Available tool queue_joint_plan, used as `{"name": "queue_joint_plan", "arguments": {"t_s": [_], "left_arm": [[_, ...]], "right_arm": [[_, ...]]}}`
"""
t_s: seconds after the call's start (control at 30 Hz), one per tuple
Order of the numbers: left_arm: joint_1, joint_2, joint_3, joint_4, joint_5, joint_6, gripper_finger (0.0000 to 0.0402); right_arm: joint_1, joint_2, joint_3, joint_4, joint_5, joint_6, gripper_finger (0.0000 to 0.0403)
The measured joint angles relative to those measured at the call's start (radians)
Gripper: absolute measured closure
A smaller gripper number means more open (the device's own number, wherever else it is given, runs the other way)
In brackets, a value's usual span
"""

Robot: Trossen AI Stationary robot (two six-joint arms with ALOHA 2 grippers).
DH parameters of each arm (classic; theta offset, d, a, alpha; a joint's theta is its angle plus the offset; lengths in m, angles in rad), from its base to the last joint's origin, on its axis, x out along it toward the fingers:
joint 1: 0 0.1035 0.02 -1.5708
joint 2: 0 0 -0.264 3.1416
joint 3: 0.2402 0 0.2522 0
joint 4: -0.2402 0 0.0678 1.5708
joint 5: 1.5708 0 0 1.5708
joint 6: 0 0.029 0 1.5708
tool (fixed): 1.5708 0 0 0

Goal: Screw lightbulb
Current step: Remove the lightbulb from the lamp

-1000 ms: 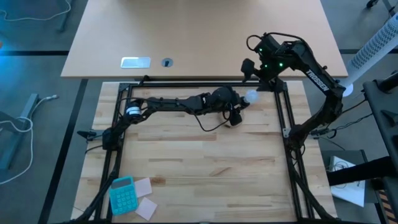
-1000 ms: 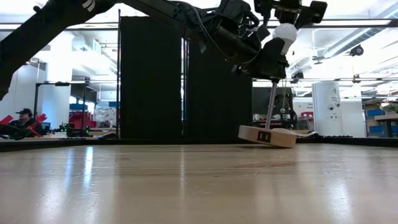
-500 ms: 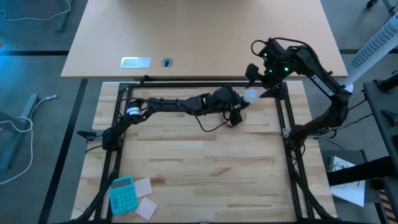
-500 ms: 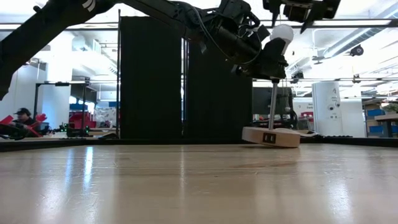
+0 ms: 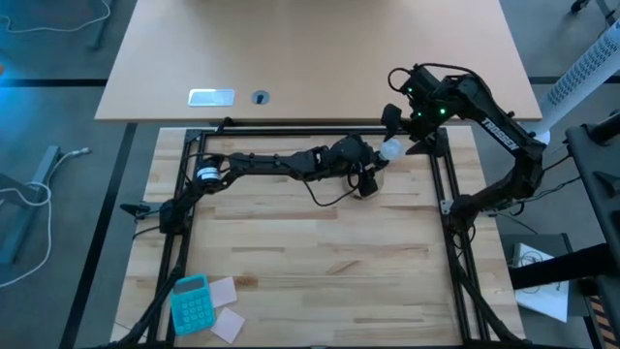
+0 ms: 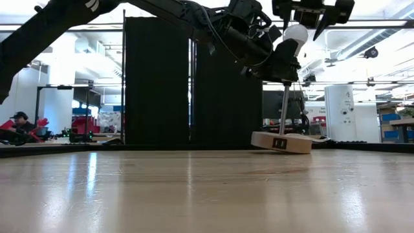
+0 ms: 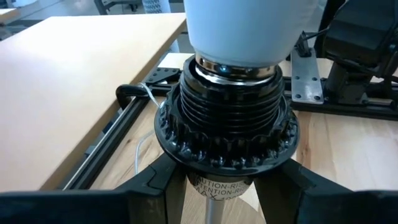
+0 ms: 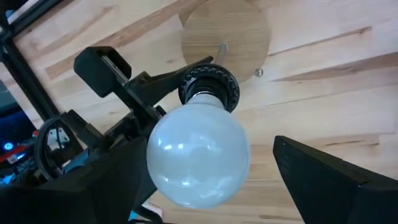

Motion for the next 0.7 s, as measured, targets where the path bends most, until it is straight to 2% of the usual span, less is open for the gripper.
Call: {"name": "queue_joint_plan", "arguments": {"t_s": [0.7], "left_arm": [[0.0, 0.0, 0.0, 0.004, -0.002, -0.001, 0.0257]], "right_arm": [[0.011, 0.003, -0.001, 0.04, 0.007, 0.052, 0.006]]}}
